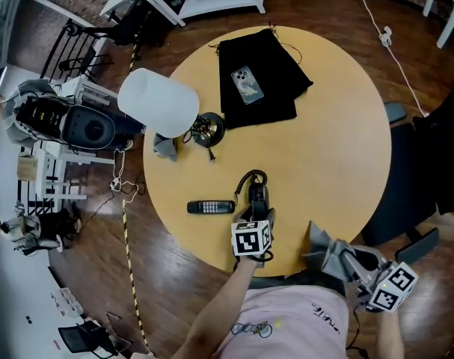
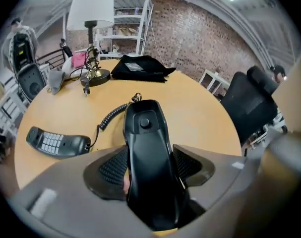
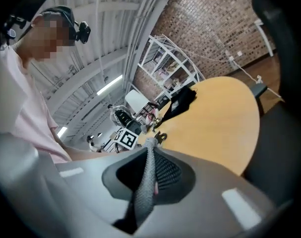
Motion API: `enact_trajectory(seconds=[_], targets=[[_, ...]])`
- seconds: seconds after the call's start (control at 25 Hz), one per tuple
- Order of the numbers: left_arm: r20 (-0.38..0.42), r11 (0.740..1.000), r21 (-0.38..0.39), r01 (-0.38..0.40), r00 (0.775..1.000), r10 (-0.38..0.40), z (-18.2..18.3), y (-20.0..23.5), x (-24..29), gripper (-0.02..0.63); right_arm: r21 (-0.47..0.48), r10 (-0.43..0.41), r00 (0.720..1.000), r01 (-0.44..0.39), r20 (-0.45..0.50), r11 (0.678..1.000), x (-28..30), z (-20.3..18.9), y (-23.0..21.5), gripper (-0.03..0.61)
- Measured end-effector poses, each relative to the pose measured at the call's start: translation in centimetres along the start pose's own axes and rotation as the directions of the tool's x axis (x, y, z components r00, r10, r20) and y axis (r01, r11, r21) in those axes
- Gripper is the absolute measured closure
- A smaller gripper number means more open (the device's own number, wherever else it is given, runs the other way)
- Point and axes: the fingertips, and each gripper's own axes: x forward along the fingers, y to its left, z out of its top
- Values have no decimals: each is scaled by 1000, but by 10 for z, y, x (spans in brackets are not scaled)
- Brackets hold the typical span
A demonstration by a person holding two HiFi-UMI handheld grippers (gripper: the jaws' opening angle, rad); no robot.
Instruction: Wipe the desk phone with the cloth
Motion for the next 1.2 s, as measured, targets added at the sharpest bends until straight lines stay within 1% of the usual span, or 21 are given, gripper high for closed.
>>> enact_trajectory(seconds=[0.04,0.12,0.2,0.32,0.36,0.44,0.52,0.6,0.64,0.72,0.76,0.8,0.84,0.88,0.92,0.96,1.0,1.04,1.08,1.12,1.2], targets=[[-12,999,21,-28,1000,28,-3,1,6,321,-2,-21,1000,21,19,1000,-3,7,-7,552],[-14,996,56,-69,997,70,-4,3,12,321,-11,-37,999,38,39,999,2,18,-14,552],[-2,992,97,-79,997,79,-2,-1,13,321,-45,-35,999,37,36,998,17,24,-13,552],[22,984,164,-75,997,72,-1,-7,11,311,-99,-37,999,40,28,994,50,36,-9,552],[42,980,182,-77,997,70,1,-9,9,295,-113,-38,999,42,31,993,62,42,-10,552],[93,977,204,-68,994,50,7,-14,0,208,-139,-55,998,60,35,989,86,54,-15,552],[132,978,205,-31,991,3,14,-18,-11,171,-171,-103,994,105,23,980,109,63,-29,552],[164,976,217,3,986,-39,19,-13,-27,158,-217,-177,984,172,-4,961,133,67,-50,552],[188,972,234,0,981,-45,22,-6,-39,158,-238,-211,977,202,-16,950,143,67,-59,552],[239,955,293,-56,971,-17,26,23,-66,158,-273,-258,966,238,-38,932,162,68,-73,552],[252,939,328,-103,967,18,25,44,-77,158,-299,-275,960,248,-51,921,171,68,-79,552],[256,918,364,-157,965,64,22,70,-85,158,-340,-296,953,256,-70,905,181,66,-84,552],[248,891,404,-209,962,113,17,98,-88,158,-402,-321,943,260,-92,878,191,63,-89,549],[225,859,448,-249,961,161,10,127,-86,158,-479,-350,930,257,-114,839,201,58,-94,547],[191,825,496,-271,961,201,2,154,-81,158,-559,-377,917,247,-128,791,210,53,-96,542],[154,788,549,-277,961,230,-6,179,-73,158,-625,-396,908,233,-134,745,217,49,-97,533],[121,750,604,-268,962,246,-12,199,-64,158,-663,-401,906,218,-135,716,221,46,-96,526],[92,715,654,-246,964,248,-17,216,-55,158,-672,-392,910,208,-134,711,223,43,-94,526],[66,689,692,-214,970,235,-20,228,-47,158,-661,-376,918,202,-130,722,222,40,-91,520],[42,674,718,-174,977,208,-22,236,-40,152,-647,-358,925,198,-124,736,218,38,-89,496],[-1,661,746,-81,992,122,-23,241,-30,152,-640,-337,933,183,-127,747,208,33,-81,425]])
